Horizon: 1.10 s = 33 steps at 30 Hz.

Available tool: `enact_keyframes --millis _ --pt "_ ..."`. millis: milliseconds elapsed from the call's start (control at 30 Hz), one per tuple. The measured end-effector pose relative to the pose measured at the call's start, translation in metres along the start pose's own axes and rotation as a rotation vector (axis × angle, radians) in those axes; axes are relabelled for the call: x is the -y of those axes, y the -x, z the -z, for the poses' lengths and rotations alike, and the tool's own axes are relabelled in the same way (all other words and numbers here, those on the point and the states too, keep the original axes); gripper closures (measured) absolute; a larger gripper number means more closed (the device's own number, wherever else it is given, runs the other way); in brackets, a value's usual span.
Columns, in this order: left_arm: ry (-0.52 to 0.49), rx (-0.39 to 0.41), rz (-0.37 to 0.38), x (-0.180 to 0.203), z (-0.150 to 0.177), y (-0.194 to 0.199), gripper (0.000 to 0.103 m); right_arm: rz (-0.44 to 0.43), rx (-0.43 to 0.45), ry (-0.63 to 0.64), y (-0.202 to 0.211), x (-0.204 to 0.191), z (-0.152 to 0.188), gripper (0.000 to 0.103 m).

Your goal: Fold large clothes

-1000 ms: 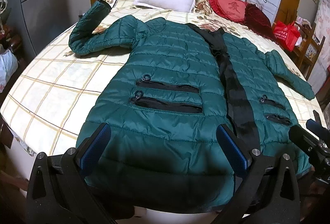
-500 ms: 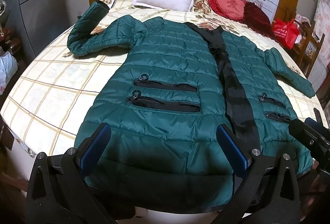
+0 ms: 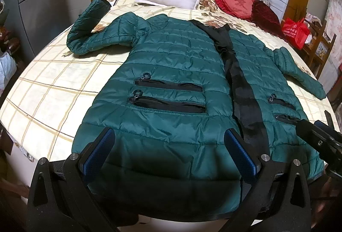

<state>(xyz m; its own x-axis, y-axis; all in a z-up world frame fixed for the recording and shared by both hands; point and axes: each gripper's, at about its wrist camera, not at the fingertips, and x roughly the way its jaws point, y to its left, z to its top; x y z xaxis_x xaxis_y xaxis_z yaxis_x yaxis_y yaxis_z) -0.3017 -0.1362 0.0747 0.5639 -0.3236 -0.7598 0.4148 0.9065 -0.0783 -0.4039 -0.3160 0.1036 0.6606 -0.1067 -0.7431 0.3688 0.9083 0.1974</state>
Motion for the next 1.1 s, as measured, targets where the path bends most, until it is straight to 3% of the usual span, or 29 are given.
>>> enact_keyframes --millis 1100 --pt "-0.004 -0.009 0.02 0.0042 0.0028 -0.0009 0.001 0.044 -0.006 -0.016 -0.0026 0.0068 0.002 0.0"
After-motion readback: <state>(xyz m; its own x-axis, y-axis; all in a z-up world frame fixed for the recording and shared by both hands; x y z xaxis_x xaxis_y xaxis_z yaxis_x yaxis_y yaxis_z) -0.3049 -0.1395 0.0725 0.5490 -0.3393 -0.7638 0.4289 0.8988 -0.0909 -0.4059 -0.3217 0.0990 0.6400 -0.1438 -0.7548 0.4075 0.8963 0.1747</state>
